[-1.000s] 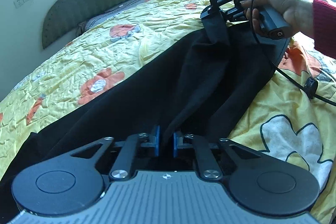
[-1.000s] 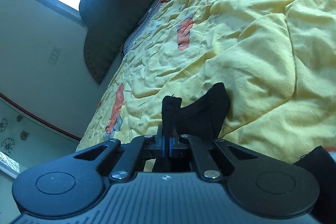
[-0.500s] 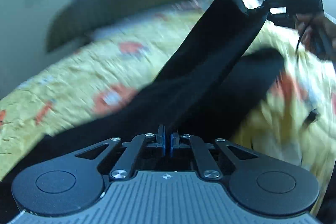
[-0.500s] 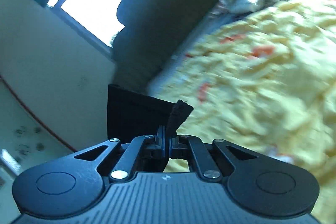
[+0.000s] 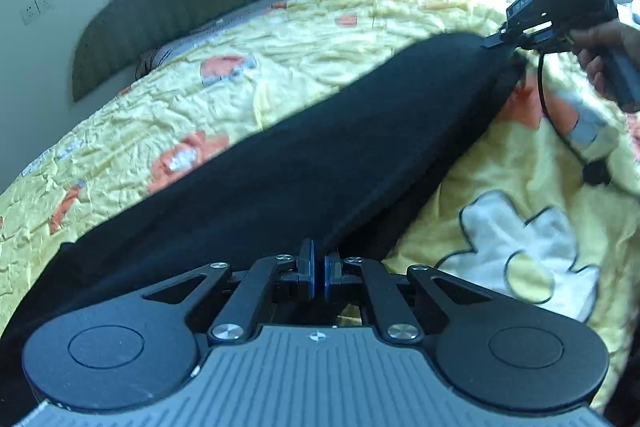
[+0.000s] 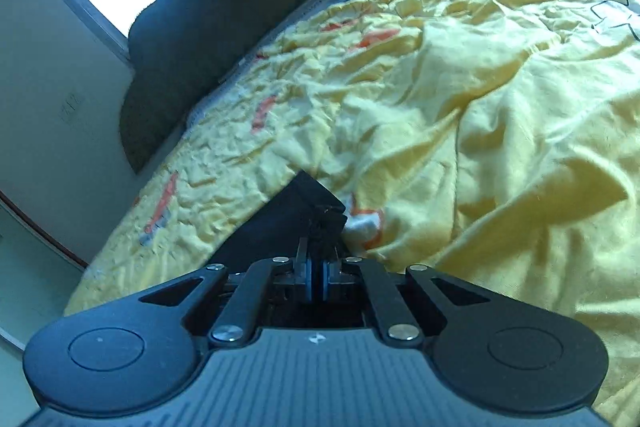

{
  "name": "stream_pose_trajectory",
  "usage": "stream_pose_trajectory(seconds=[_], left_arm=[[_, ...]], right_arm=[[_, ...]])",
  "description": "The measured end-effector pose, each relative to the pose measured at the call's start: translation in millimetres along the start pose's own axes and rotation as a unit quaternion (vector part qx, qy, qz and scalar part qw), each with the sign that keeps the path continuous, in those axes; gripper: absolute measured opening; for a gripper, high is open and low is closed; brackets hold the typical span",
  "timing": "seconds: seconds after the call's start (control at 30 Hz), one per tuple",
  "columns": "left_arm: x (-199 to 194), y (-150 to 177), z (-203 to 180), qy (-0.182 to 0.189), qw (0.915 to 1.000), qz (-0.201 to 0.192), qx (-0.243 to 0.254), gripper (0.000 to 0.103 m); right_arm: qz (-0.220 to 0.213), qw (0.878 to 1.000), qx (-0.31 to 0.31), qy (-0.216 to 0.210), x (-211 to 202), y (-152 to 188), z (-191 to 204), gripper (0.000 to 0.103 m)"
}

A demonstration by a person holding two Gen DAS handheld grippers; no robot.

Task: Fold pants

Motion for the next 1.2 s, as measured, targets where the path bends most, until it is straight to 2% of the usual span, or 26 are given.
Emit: stream_pose_trajectory(seconds=[0.03, 0.07, 0.1, 0.13, 0.17, 0.2, 0.23, 0.27, 0.3, 0.37, 0.43, 0.5, 0.53, 0.57, 0.6, 0.63, 0.7, 0.73, 0.8, 0.9, 0.93, 0.97, 1.0, 1.03, 1.07, 1.2], left_arm=[[-1.5, 0.5, 0.6, 0.0, 1.0, -0.003, 0.0, 0.008], [-5.1, 0.0, 1.9, 0.005, 1.0, -0.006, -0.003, 0.022], [-10.2, -1.0, 3.9, 0.013, 0.9998, -0.011, -0.007, 0.024], [-15.9, -1.6, 5.7, 0.022, 0.9995, -0.016, -0.014, 0.028], [-21.1, -1.6, 8.5, 0.026, 0.9992, -0.019, -0.022, 0.036], [-26.4, -0.6, 11.6, 0.029, 0.9989, -0.02, -0.03, 0.039], [-31.7, 0.5, 14.1, 0.032, 0.9986, -0.021, -0.038, 0.043], [-37.8, 3.1, 18.0, 0.036, 0.9978, -0.023, -0.05, 0.043], [-44.5, 7.1, 23.2, 0.038, 0.9968, -0.023, -0.066, 0.043], [-57.7, 17.0, 37.2, 0.03, 0.9941, -0.023, -0.102, 0.044], [-72.9, 32.4, 58.8, -0.003, 0.9897, -0.02, -0.142, 0.045], [-90.2, 51.1, 84.9, -0.05, 0.9817, -0.015, -0.183, 0.046], [-100.6, 63.1, 100.3, -0.077, 0.975, -0.011, -0.208, 0.047], [-111.1, 75.3, 116.4, -0.107, 0.9665, -0.007, -0.233, 0.049], [-122.6, 87.6, 133.8, -0.138, 0.9553, -0.004, -0.261, 0.051], [-134.1, 99.2, 151.3, -0.168, 0.9417, -0.001, -0.292, 0.054], [-158.5, 127.9, 190.9, -0.224, 0.9013, 0.003, -0.371, 0.058], [-170.0, 142.4, 209.4, -0.245, 0.878, -0.001, -0.411, 0.058], [-189.8, 172.0, 243.1, -0.27, 0.8247, -0.004, -0.497, 0.057], [-203.4, 205.4, 279.1, -0.239, 0.7617, -0.026, -0.602, 0.057], [-204.6, 212.6, 287.1, -0.227, 0.7458, -0.032, -0.625, 0.057], [-203.2, 216.8, 290.9, -0.216, 0.7366, -0.033, -0.64, 0.057], [-201.8, 220.7, 294.7, -0.204, 0.7276, -0.035, -0.654, 0.057], [-200.8, 223.7, 297.1, -0.192, 0.7198, -0.037, -0.666, 0.057], [-199.6, 227.7, 298.4, -0.178, 0.7148, -0.04, -0.675, 0.057], [-193.5, 234.2, 296.8, -0.135, 0.6972, -0.049, -0.702, 0.057]], right_arm=[[-0.004, 1.0, 0.001, 0.007, -0.3, 1.4, -1.7, 0.007], [-0.016, 1.0, 0.001, 0.013, -4.0, 0.7, -1.1, 0.012], [-0.036, 0.998, -0.008, 0.043, -12.3, -0.4, -0.4, 0.018], [-0.067, 0.992, -0.026, 0.099, -20.7, -2.6, 4.4, 0.033], [-0.109, 0.981, -0.042, 0.153, -31.3, -5.0, 9.5, 0.044], [-0.148, 0.971, -0.06, 0.176, -43.4, -3.7, 20.8, 0.044], [-0.173, 0.969, -0.084, 0.157, -53.1, 0.3, 37.6, 0.044], [-0.181, 0.97, -0.116, 0.114, -57.7, 7.1, 58.6, 0.045], [-0.169, 0.971, -0.156, 0.067, -57.6, 18.0, 83.9, 0.046], [-0.091, 0.966, -0.238, -0.027, -40.8, 47.1, 132.4, 0.074], [0.016, 0.959, -0.268, -0.094, -13.3, 80.8, 160.4, 0.077], [0.122, 0.945, -0.283, -0.108, 18.3, 112.4, 169.2, 0.077], [0.136, 0.94, -0.298, -0.09, 27.3, 124.3, 171.4, 0.076], [0.098, 0.937, -0.329, -0.064, 25.0, 133.3, 176.6, 0.078], [0.075, 0.929, -0.361, -0.041, 21.0, 141.3, 191.5, 0.078], [0.058, 0.916, -0.393, -0.053, 14.1, 151.9, 211.2, 0.078], [0.049, 0.884, -0.442, -0.143, -3.3, 180.6, 263.0, 0.078], [0.056, 0.86, -0.469, -0.192, -13.1, 202.4, 291.9, 0.077], [0.063, 0.798, -0.53, -0.281, -35.3, 258.0, 346.0, 0.077], [0.053, 0.693, -0.623, -0.359, -61.9, 344.3, 406.4, 0.061], [0.042, 0.662, -0.647, -0.376, -68.2, 370.1, 419.7, 0.055], [0.032, 0.634, -0.668, -0.388, -72.7, 394.3, 430.4, 0.053], [0.032, 0.615, -0.68, -0.398, -75.2, 414.5, 439.8, 0.051], [0.04, 0.603, -0.686, -0.405, -74.5, 430.5, 450.5, 0.046], [0.048, 0.593, -0.691, -0.412, -74.9, 444.1, 456.4, 0.042], [0.043, 0.564, -0.721, -0.4, -61.4, 479.4, 473.5, 0.042]])
Point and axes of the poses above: each gripper's, at about its wrist camera, not at the fingertips, and x roughly the way its jaws point, z to its left, y to its underside, the point moved 4 cm from there along x, roughly the way its jaws point
